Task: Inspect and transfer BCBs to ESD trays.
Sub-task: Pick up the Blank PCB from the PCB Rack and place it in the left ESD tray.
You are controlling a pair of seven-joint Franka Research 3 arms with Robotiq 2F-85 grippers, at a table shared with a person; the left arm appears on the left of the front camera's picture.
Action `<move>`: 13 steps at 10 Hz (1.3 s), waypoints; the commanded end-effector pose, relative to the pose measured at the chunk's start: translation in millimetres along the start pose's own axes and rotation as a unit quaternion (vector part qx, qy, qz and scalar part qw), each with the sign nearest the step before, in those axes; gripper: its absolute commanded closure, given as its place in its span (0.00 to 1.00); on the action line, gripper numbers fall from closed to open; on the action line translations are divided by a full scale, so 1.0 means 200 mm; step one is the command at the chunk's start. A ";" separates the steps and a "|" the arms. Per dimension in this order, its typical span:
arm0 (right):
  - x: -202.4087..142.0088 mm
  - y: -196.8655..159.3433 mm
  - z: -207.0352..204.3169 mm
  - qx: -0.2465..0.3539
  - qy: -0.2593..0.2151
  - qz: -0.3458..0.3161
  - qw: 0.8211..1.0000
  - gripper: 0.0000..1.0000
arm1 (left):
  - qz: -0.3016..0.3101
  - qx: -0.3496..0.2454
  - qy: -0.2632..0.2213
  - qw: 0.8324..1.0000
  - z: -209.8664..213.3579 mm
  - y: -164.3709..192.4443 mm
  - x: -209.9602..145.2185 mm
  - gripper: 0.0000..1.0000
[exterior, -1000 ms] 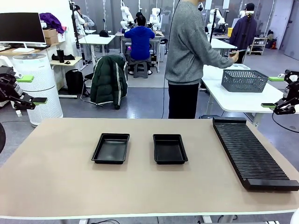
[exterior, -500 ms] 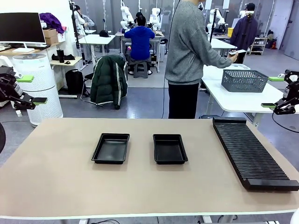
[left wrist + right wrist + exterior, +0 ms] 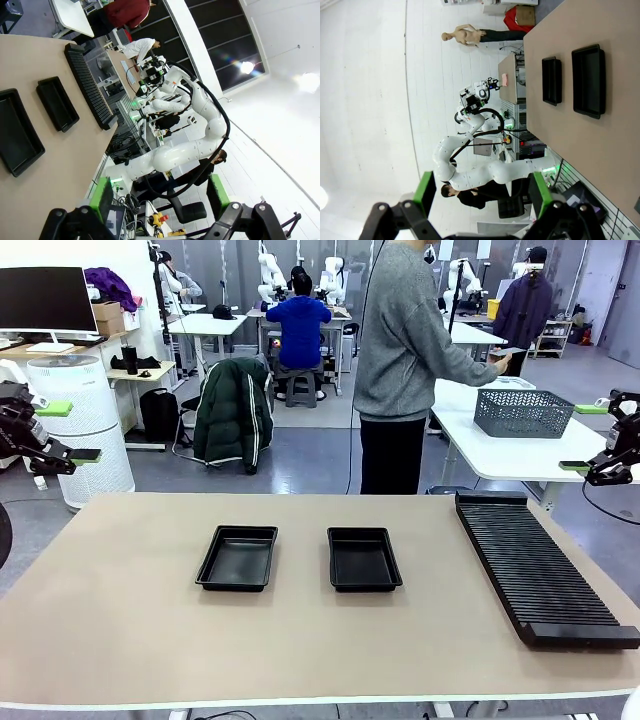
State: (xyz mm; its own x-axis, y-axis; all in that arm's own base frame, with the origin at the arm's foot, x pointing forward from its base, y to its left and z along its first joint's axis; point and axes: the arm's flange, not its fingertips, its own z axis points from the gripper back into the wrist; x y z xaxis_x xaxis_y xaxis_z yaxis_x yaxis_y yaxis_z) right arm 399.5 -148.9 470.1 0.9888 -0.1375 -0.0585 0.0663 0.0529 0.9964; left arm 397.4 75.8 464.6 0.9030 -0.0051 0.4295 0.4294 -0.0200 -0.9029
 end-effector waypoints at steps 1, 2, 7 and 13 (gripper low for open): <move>-0.01 0.01 0.00 0.000 -0.001 0.001 1.000 0.00 | -0.002 0.003 -0.006 1.000 -0.01 -0.01 -0.01 0.00; -0.01 0.01 0.00 0.000 -0.001 0.001 1.000 0.00 | -0.002 0.003 -0.006 1.000 -0.01 -0.01 -0.01 0.00; -0.01 0.01 0.00 0.000 -0.001 0.001 1.000 0.00 | -0.002 0.003 -0.006 1.000 -0.01 -0.01 -0.01 0.00; -0.01 0.01 0.00 0.000 -0.001 0.001 1.000 0.00 | -0.002 0.003 -0.006 1.000 -0.01 -0.01 -0.01 0.00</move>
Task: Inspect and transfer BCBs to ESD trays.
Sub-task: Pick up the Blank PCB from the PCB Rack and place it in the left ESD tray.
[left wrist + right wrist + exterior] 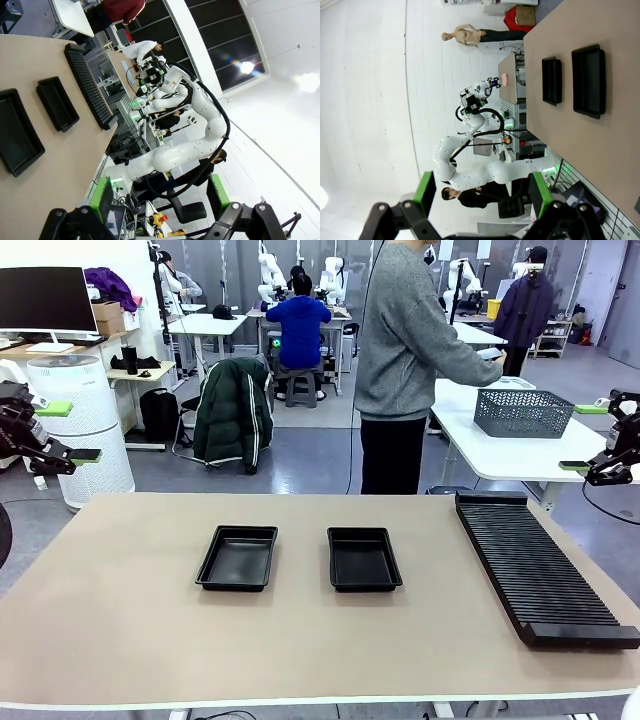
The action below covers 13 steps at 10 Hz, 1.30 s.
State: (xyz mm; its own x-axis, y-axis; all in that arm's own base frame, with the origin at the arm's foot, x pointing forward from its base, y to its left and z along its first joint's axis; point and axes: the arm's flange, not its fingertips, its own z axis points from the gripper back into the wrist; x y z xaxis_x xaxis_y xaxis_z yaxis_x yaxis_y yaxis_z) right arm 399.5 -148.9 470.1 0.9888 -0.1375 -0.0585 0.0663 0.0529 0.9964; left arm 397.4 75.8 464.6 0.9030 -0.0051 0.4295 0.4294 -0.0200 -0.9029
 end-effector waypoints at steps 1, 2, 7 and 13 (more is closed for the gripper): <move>-0.01 0.01 0.00 0.000 -0.001 0.001 1.000 0.00 | -0.002 0.003 -0.006 1.000 -0.01 -0.01 -0.01 0.00; -0.01 0.01 0.00 0.000 -0.001 0.001 1.000 0.00 | -0.002 0.003 -0.006 1.000 -0.01 -0.01 -0.01 0.00; -0.01 0.01 0.00 0.000 -0.001 0.001 1.000 0.00 | -0.002 0.003 -0.006 1.000 -0.01 -0.01 -0.01 0.00; -0.01 0.01 0.00 0.000 -0.001 0.001 1.000 0.00 | -0.002 0.003 -0.006 1.000 -0.01 -0.01 -0.01 0.00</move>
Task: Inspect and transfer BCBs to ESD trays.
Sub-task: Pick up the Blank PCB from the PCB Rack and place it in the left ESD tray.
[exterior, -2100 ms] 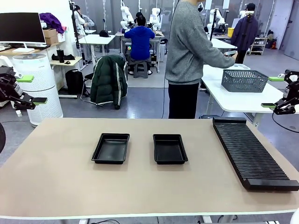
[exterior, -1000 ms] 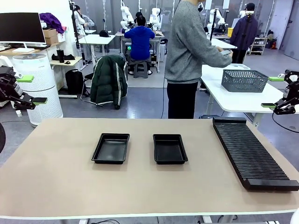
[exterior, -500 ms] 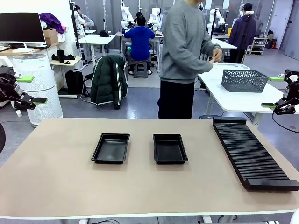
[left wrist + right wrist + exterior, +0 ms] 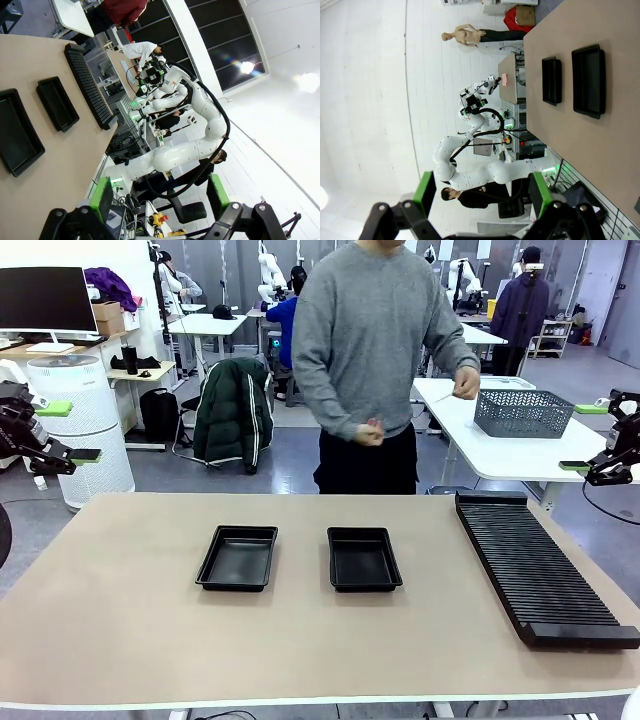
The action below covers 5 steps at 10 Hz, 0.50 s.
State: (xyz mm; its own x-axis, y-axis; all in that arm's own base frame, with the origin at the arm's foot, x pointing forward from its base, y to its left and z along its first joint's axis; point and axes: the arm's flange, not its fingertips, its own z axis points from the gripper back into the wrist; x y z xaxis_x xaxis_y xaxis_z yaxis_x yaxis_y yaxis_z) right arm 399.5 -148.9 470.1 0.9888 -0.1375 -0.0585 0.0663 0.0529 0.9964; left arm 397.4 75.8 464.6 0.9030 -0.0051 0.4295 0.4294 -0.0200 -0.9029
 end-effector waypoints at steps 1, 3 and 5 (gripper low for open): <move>-0.01 0.01 0.00 0.000 -0.001 0.001 1.000 0.00 | -0.002 0.003 -0.006 1.000 -0.01 -0.01 -0.01 0.00; -0.01 0.01 0.00 0.000 -0.001 0.001 1.000 0.00 | -0.002 0.003 -0.006 1.000 -0.01 -0.01 -0.01 0.00; -0.01 0.01 0.00 0.000 -0.001 0.001 1.000 0.00 | -0.002 0.003 -0.006 1.000 -0.01 -0.01 -0.01 0.00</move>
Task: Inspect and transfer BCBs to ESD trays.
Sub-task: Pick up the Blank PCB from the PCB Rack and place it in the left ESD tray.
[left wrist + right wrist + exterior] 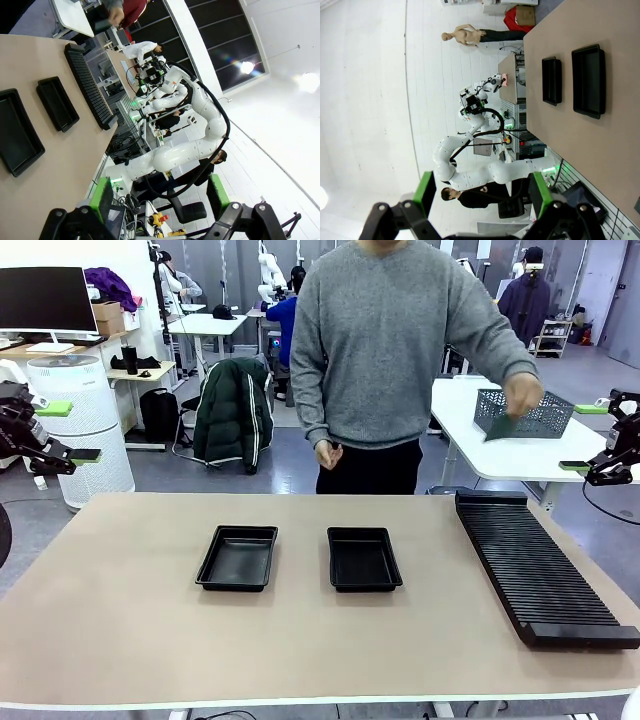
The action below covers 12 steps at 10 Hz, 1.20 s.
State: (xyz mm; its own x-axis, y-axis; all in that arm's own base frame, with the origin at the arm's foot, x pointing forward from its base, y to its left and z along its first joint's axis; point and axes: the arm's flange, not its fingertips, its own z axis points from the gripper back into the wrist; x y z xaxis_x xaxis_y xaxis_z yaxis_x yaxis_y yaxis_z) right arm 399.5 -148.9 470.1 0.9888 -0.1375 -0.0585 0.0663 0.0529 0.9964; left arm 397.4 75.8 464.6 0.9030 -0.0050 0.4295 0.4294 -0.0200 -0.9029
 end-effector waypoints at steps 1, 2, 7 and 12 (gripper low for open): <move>-0.01 0.01 0.00 0.000 -0.001 0.001 1.000 0.00 | -0.002 0.003 -0.006 1.000 -0.01 -0.01 -0.01 0.00; -0.01 0.01 0.00 0.000 -0.001 0.001 1.000 0.00 | -0.002 0.003 -0.006 1.000 -0.01 -0.01 -0.01 0.00; -0.01 0.01 0.00 0.000 -0.001 0.001 1.000 0.00 | -0.002 0.003 -0.006 1.000 -0.01 -0.01 -0.01 0.00; -0.01 0.01 0.00 0.000 -0.001 0.001 1.000 0.00 | -0.002 0.003 -0.006 1.000 -0.01 -0.01 -0.01 0.00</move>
State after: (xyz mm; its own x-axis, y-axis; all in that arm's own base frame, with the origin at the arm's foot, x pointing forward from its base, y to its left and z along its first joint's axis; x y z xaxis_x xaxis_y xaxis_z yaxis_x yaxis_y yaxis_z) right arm 399.5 -148.9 470.1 0.9888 -0.1375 -0.0584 0.0663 0.0529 0.9964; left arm 397.4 75.8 464.5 0.9030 -0.0050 0.4295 0.4294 -0.0200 -0.9029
